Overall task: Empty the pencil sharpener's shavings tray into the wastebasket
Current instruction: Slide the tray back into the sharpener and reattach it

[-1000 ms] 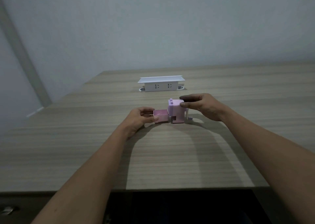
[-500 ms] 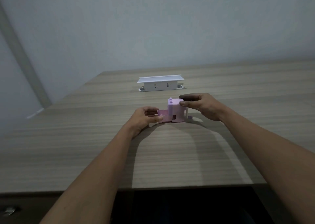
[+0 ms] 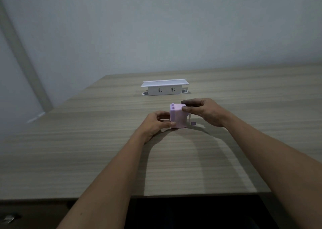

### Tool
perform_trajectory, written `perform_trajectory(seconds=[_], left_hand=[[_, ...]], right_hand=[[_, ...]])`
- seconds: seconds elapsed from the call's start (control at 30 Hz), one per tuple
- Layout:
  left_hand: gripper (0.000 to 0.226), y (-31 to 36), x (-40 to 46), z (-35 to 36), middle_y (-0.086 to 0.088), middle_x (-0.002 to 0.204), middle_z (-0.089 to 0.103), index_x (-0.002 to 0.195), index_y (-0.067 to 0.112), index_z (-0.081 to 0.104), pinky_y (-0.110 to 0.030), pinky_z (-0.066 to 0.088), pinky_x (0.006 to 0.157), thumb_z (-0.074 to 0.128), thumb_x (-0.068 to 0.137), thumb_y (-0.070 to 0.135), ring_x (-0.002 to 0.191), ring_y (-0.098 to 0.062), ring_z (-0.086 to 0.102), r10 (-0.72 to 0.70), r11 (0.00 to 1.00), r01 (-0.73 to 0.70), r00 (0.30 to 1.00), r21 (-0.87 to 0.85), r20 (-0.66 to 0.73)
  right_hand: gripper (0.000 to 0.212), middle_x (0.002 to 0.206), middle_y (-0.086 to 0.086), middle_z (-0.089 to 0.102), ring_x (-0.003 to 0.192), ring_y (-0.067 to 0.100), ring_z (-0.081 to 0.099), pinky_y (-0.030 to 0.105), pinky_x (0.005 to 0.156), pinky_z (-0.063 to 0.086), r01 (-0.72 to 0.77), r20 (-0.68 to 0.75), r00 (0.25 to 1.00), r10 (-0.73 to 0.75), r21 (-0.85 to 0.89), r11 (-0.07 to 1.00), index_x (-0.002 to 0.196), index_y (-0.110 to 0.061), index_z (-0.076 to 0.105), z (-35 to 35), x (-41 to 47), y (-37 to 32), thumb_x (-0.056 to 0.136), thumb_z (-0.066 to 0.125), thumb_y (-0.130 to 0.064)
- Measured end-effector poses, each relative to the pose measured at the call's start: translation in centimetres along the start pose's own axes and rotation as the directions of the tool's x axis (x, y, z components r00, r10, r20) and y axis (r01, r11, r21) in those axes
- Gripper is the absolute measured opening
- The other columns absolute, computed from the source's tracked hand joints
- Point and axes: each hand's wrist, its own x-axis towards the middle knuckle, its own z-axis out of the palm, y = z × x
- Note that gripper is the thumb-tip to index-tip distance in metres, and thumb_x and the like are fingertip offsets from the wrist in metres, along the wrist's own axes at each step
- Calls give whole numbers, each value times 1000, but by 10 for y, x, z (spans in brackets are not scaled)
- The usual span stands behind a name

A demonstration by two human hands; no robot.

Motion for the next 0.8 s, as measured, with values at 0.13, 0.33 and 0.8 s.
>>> perform_trajectory(seconds=[0.13,0.33,0.8], left_hand=[[62,3,2,6,-2,124,73,132,10,63,-35,54,101,86,75,13,111,-16,70,22,999,-22,1000,31,3],[63,6,7,6,1,123,74,133,18,65,-32,54,91,86,75,26,113,-18,70,40,999,-39,999,-7,8],[53,24,91,6,-4,122,73,131,7,66,-27,58,91,81,80,13,110,-17,70,94,995,-93,995,22,-40]], right_hand=[[51,127,0,69,115,5,63,21,99,47,8,-24,1000,-9,-5,1000,132,-8,66,-1,0,2,83,79,-19],[48,116,7,76,108,19,71,22,84,57,-29,25,999,29,11,1000,126,-11,69,-3,-10,19,79,83,-13],[44,114,18,75,97,20,70,36,88,58,34,-83,996,-36,-30,999,117,-1,72,-40,60,21,75,83,-2]])
